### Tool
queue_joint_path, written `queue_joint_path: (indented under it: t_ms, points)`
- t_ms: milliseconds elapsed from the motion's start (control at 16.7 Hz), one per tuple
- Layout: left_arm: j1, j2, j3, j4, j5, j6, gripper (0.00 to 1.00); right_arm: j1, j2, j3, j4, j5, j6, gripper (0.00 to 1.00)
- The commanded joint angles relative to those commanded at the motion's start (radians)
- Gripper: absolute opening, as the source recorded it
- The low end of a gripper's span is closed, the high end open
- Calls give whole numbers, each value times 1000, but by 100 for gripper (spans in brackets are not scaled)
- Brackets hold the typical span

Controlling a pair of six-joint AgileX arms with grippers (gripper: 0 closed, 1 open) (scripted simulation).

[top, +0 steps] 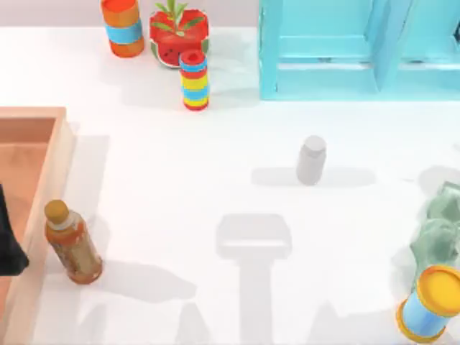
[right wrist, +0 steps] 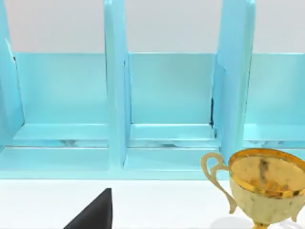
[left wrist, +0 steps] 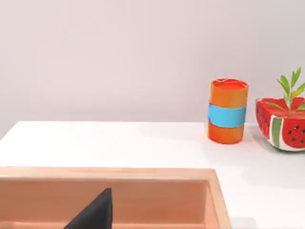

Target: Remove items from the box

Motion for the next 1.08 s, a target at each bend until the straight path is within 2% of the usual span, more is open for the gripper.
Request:
queue_joint_path:
  t_ms: [360, 1080]
  points:
    - [28, 97, 75, -74, 0, 29, 100, 0, 0, 0, 0, 0, 0, 100]
    - [166, 778, 594, -590, 0, 176, 100, 0, 0, 0, 0, 0, 0, 100]
